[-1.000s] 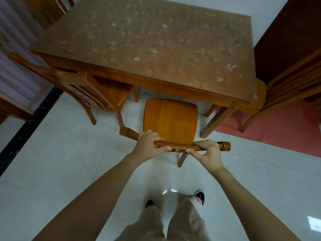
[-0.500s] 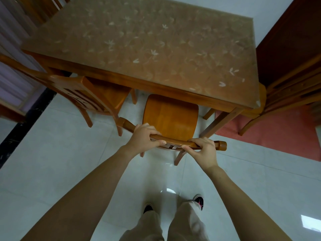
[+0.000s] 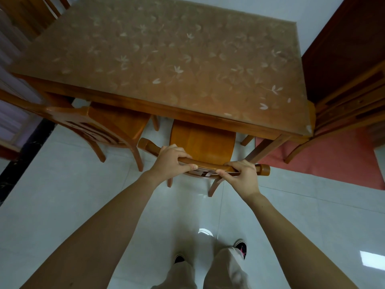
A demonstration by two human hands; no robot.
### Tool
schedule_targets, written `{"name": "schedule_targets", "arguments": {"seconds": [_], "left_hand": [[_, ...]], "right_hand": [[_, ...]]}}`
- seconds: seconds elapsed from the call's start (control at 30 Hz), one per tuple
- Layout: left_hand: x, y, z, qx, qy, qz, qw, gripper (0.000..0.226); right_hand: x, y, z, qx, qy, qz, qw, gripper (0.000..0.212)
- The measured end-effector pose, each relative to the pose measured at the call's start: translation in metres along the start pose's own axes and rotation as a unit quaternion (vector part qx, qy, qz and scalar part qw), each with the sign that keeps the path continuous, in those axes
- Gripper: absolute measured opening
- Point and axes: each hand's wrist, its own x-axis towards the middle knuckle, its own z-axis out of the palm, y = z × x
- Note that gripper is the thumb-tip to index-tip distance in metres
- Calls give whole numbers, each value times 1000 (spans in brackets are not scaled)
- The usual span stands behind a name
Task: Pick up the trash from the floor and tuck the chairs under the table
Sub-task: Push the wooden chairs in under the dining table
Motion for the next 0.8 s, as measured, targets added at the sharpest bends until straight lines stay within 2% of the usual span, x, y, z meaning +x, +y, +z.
{"name": "schedule_targets", "arguments": {"seconds": [0.4, 0.6, 0.8], "left_hand": [[44, -12, -10, 2, 6, 19, 1000, 46], [66, -15, -16, 0, 8, 20, 1000, 45], [82, -15, -19, -7, 14, 18, 1000, 42]], "right_hand": [[43, 3, 3, -15, 0, -1, 1000, 51], [66, 5, 4, -27, -5, 10, 1000, 64], [82, 8, 4, -28, 6, 7, 1000, 56]]}}
